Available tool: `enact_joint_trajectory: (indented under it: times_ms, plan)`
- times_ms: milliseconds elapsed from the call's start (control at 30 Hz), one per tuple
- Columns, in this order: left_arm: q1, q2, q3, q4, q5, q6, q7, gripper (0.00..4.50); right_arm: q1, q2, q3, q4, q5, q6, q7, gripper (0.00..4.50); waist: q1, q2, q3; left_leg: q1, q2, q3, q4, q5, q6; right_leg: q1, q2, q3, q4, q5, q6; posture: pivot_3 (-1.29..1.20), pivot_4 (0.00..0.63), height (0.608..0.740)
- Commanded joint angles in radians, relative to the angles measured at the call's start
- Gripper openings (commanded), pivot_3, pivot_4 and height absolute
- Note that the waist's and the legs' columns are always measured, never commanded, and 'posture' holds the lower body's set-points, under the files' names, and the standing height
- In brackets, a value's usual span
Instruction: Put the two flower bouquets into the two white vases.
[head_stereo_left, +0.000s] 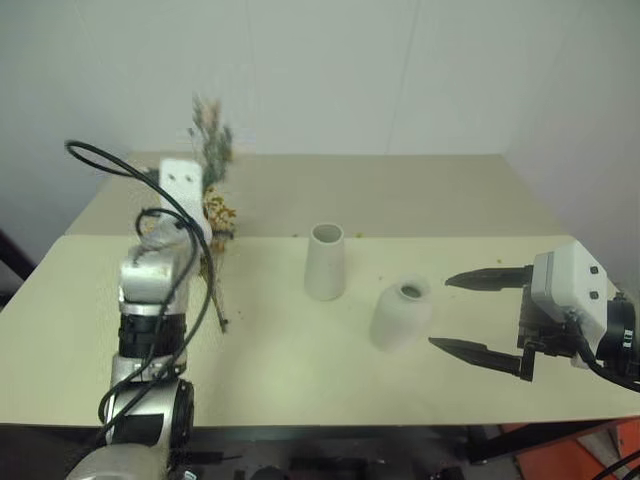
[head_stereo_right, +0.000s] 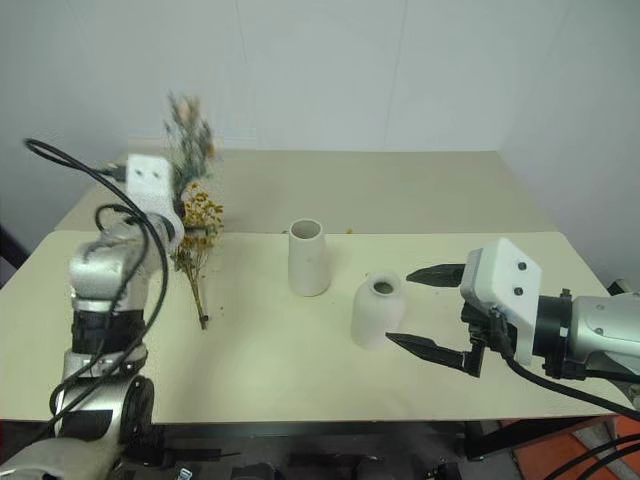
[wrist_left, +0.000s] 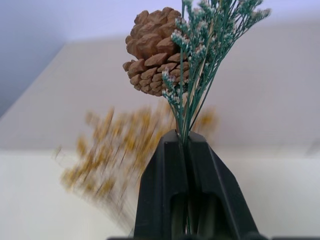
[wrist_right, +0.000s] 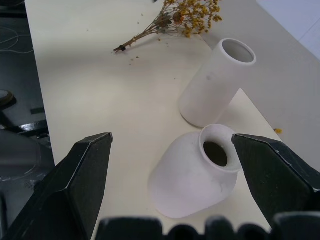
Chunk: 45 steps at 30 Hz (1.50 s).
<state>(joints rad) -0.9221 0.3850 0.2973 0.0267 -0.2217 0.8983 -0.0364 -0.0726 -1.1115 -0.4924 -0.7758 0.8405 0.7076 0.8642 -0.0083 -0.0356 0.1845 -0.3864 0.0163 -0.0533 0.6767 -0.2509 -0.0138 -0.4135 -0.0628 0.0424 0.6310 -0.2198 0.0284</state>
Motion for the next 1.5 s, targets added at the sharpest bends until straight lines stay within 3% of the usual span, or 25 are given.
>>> enact_joint_trajectory:
  times_ms: [33, 133, 333, 600, 900, 1167, 1500]
  plan:
    - [-0.123, -0.009, 0.148, 0.001, -0.177, -0.158, -0.114, 0.02, 0.012, 0.009, -0.074, -0.008, -0.017, -0.007, -0.019, 4.50, 0.003, 0.000, 0.000, -0.002, 0.000, 0.000, 0.001, 0.000, 0.000, -0.002, 0.000, 0.000, 0.000, 0.001, 0.001, 0.00, 0.150, 0.740]
    - [-0.216, -0.014, 0.234, 0.068, -0.336, -0.236, -0.250, 0.02, 0.041, 0.017, -0.114, -0.005, -0.034, -0.001, -0.022, 4.50, 0.008, 0.000, 0.000, -0.008, -0.002, 0.001, 0.002, 0.000, -0.001, -0.008, -0.002, 0.001, 0.000, 0.003, 0.002, 0.00, 0.150, 0.740]
    - [-0.340, -0.068, 0.240, 0.291, -0.517, -0.399, -0.586, 0.02, 0.113, 0.041, -0.189, -0.012, -0.064, 0.013, -0.040, 4.50, 0.018, 0.000, 0.000, -0.005, -0.004, 0.002, 0.002, 0.001, -0.001, -0.004, -0.004, 0.000, -0.001, 0.003, 0.003, 0.00, 0.150, 0.740]
    - [-0.366, -0.232, 0.098, 0.554, -0.532, -0.531, -1.003, 0.02, 0.249, 0.114, -0.312, -0.097, -0.079, 0.056, -0.085, 4.50, 0.018, 0.000, 0.000, -0.006, -0.004, 0.002, 0.002, 0.001, 0.000, -0.003, -0.004, 0.000, -0.003, 0.004, 0.004, 0.00, 0.150, 0.740]
    - [-0.386, -0.370, 0.004, 0.736, -0.487, -0.618, -1.177, 0.02, 0.368, 0.192, -0.474, -0.197, 0.001, 0.143, -0.169, 4.50, -0.001, 0.000, 0.000, -0.005, -0.004, 0.003, 0.002, 0.001, 0.000, -0.004, -0.003, 0.003, -0.002, 0.004, 0.005, 0.00, 0.150, 0.740]
    - [-0.311, -0.467, -0.132, 0.719, -0.403, -0.694, -1.322, 0.02, 0.418, 0.213, -0.551, -0.232, 0.069, 0.155, -0.232, 4.50, -0.002, 0.000, 0.000, -0.005, -0.004, 0.003, 0.002, 0.000, 0.000, -0.003, -0.003, 0.003, -0.002, 0.004, 0.005, 0.00, 0.150, 0.740]
    - [-0.241, -0.496, -0.193, 0.731, -0.333, -0.748, -1.349, 0.02, 0.481, 0.202, -0.613, -0.248, 0.123, 0.141, -0.262, 4.50, -0.003, 0.000, 0.000, -0.003, -0.004, 0.003, 0.002, 0.000, 0.001, -0.002, -0.002, 0.004, -0.002, 0.000, 0.012, 0.00, 0.150, 0.740]
